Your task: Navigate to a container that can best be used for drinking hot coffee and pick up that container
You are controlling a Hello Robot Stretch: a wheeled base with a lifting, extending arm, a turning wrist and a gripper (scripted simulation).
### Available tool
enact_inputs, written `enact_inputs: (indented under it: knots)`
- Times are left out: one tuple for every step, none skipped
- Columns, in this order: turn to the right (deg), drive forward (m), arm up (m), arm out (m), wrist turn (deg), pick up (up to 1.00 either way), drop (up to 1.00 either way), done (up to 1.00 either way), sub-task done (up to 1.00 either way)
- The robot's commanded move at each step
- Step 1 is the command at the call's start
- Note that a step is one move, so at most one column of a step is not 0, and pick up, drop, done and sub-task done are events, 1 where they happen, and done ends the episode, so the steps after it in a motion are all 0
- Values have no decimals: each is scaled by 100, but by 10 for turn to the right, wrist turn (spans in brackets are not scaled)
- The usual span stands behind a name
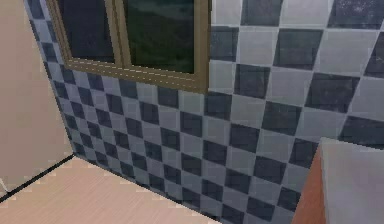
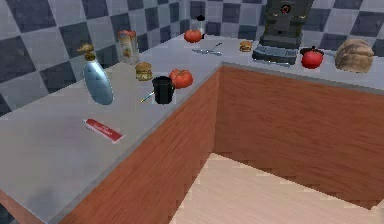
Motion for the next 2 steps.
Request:
enact_inputs:
  knots:
    - [0,0,50,0,0,0,0,0,0]
    - [0,0,38,0,0,0,0,0,0]
